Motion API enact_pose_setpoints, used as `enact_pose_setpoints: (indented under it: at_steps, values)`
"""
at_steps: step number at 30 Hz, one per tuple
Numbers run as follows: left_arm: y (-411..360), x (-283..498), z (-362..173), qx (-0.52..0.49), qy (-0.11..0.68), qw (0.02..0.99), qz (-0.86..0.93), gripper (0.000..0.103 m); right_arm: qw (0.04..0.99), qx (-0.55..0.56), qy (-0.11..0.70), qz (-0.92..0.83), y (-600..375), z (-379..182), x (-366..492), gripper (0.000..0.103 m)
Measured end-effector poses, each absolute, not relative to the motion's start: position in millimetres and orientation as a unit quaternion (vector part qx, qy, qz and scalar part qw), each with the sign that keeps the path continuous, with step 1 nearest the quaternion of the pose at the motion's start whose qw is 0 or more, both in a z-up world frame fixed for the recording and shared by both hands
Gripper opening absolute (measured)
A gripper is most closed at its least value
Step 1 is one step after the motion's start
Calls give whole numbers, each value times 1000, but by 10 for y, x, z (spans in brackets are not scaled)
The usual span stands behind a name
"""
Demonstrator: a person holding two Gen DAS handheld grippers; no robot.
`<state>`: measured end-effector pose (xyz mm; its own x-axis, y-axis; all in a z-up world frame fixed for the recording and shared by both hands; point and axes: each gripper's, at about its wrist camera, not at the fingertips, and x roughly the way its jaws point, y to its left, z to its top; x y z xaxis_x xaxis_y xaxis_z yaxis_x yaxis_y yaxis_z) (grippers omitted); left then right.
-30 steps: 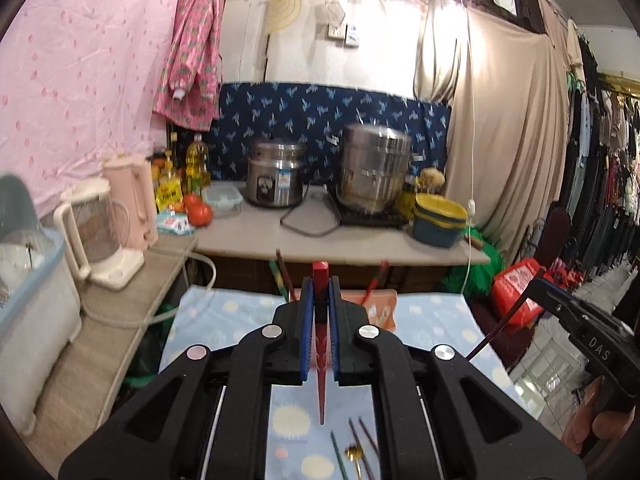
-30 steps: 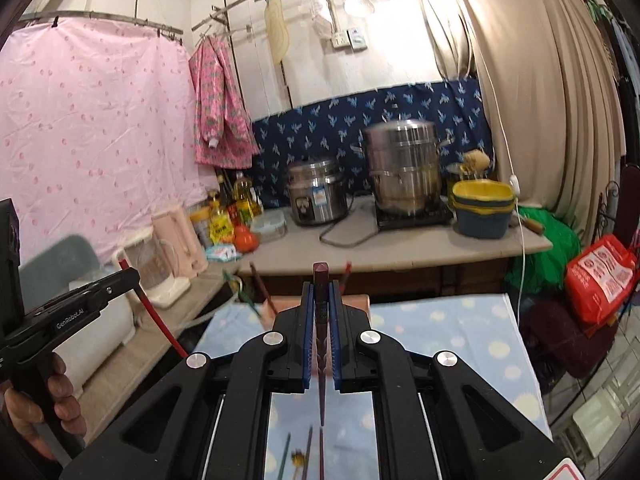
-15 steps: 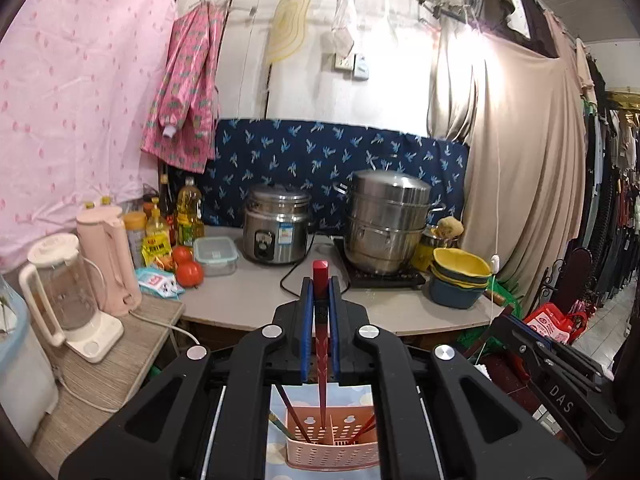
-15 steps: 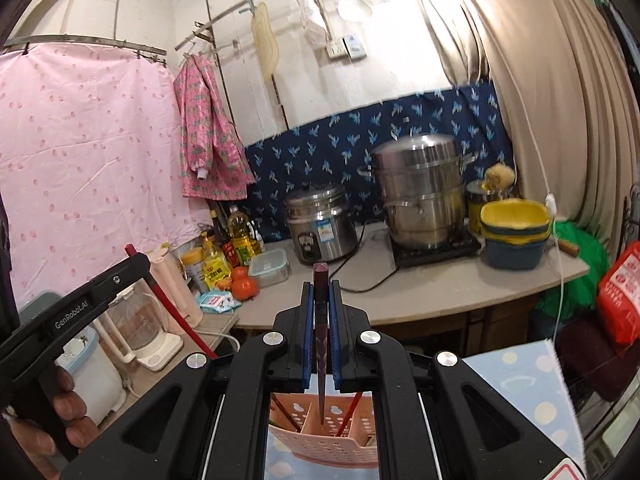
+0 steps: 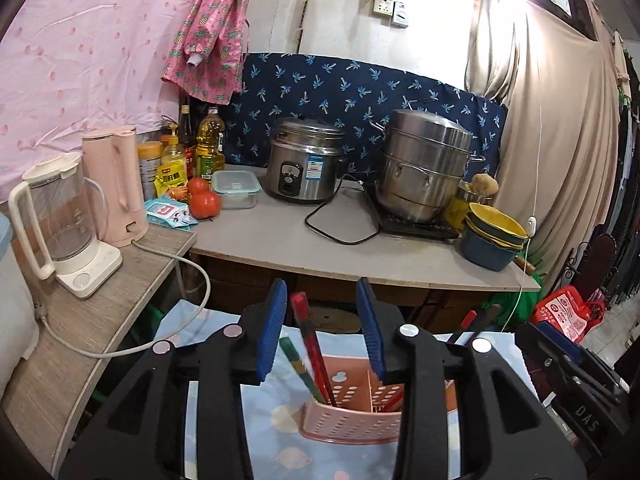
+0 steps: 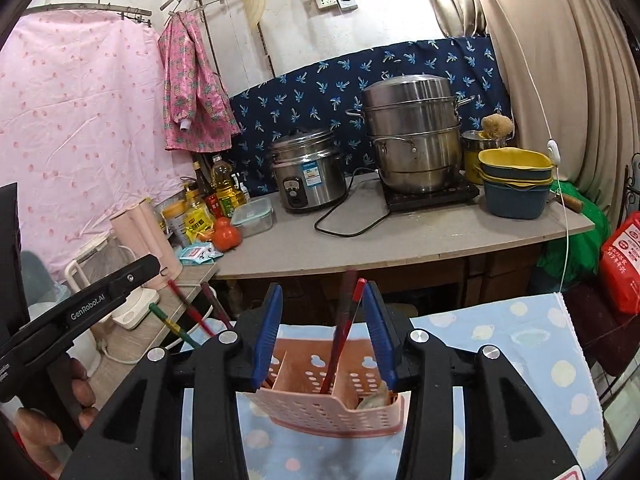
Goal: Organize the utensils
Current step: 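Open both tools to drop the chopsticks into the pink holder, then move both open tools back down to the remaining utensils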
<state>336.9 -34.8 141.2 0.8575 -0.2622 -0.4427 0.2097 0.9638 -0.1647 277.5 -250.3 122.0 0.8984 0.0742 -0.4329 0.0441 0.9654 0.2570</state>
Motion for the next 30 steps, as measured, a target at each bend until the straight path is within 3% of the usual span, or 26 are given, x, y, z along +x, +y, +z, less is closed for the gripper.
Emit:
enact_pose_setpoints:
  at_steps: [19,30]
  values:
    - [-225,2307,1496,-22,255,959,-120,35,966,113,230,18,-2334,1319,1696,42]
    - [-186,1639,1090,-10,304,944,-129,35,956,111,270,24,-2224,990,988,42]
